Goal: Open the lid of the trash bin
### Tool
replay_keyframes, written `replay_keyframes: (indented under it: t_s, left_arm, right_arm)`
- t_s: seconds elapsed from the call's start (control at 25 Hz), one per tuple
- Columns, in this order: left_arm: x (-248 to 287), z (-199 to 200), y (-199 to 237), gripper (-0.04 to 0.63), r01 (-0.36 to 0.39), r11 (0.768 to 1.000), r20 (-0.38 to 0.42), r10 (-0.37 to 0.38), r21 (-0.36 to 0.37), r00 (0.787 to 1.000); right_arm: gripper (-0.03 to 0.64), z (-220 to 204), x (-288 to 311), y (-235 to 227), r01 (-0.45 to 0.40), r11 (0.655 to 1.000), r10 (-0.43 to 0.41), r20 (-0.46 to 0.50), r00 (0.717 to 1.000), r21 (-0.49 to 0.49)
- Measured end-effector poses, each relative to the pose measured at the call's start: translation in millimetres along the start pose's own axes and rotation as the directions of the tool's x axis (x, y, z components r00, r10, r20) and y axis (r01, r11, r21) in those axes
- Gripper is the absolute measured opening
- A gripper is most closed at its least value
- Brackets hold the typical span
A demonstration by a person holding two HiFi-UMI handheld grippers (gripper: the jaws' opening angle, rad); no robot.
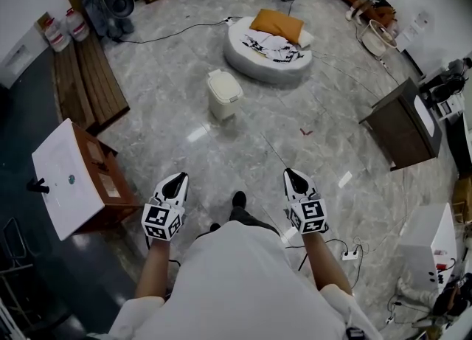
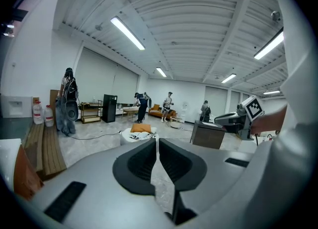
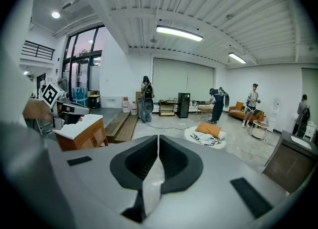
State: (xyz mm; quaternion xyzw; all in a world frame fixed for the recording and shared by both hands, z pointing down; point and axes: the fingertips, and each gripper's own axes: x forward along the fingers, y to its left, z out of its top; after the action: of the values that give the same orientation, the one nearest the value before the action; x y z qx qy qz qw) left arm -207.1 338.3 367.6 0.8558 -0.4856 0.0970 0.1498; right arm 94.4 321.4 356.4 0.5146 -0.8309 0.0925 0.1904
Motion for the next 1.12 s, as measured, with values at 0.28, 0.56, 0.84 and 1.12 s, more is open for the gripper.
replay_keyframes:
  t_s: [0.28, 0.56, 0.84, 1.12]
  left_arm:
    - [25.6, 7.5, 2.3, 0.032, -0.023, 1.0, -0.018, 0.023, -0.001, 1.0]
    - [54.5, 16.3, 5.4, 0.032, -0.04, 0.999, -0.027, 0.04, 0.001, 0.999]
    - [84.3, 25.2, -0.1, 0.032, -0.048, 0.999, -0.038, 0.048, 0.011, 0.998]
    - [113.2, 33.4, -5.4, 0.032, -0.067, 0.998, -0.052, 0.068, 0.013, 0.996]
  right_arm:
    - [0.032, 4.7, 26.0, -23.6, -0.029, 1.0, 0.029, -0.009, 1.0, 0.006]
    - [0.033, 9.7, 53.1, -47.3, -0.056, 0.998, 0.056, -0.011, 0.998, 0.009]
    - [0.033, 12.0, 72.9, -73.9, -0.077, 0.997, 0.077, -0.008, 0.997, 0.017]
    - [0.033, 14.3, 94.0, -101.5, -0.105, 0.994, 0.105, -0.009, 0.994, 0.031]
